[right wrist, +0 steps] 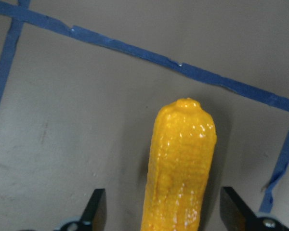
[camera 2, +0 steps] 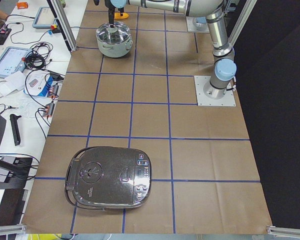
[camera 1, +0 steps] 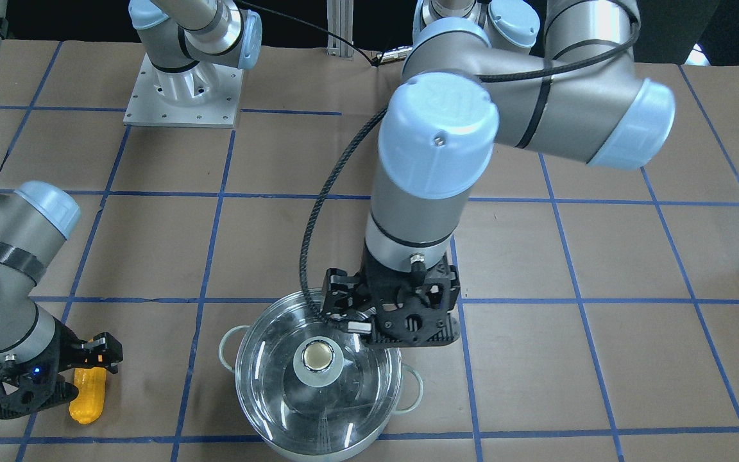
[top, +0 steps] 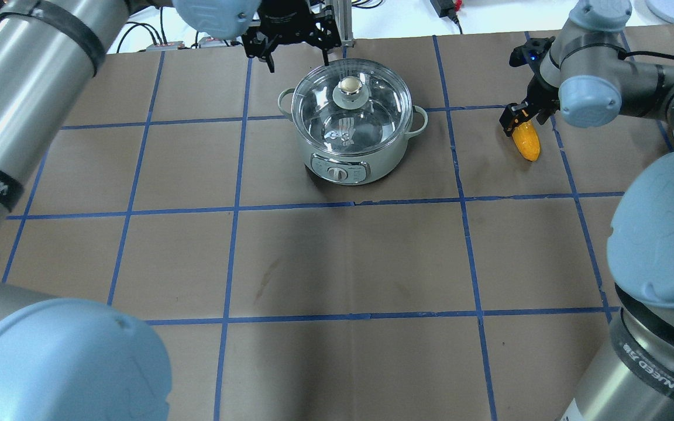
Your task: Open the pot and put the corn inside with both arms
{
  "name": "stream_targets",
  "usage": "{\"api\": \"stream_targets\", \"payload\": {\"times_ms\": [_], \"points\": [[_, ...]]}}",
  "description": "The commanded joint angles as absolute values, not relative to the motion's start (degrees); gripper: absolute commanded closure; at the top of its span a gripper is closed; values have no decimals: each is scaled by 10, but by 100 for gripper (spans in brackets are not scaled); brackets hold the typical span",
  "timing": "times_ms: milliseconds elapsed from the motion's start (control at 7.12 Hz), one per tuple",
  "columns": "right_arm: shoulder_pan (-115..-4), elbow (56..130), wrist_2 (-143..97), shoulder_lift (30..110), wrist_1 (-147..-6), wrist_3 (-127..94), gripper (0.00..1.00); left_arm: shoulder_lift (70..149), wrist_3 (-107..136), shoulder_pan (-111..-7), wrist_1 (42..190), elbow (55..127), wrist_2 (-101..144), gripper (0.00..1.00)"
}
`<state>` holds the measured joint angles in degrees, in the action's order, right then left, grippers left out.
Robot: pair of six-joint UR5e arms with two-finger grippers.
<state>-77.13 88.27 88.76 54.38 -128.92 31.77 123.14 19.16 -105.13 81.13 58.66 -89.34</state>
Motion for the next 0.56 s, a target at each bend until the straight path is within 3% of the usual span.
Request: {"api": "stream_targets", "payload": {"times_ms": [0,140,281,421], "points": [[-771,881,888,522,-1317,316,62,1278,224,-1069,768,566,-893,0],[-771,878,889,526,-1311,315,81,1291,239,-1077,757,565,-894,0],[-771,881,890,528,-1308,315,93,1296,250,-1084,750,565,-893,0],[-770,878,893,537,-1295,314,93,1300,250,-1086,750,566,-893,2]]}}
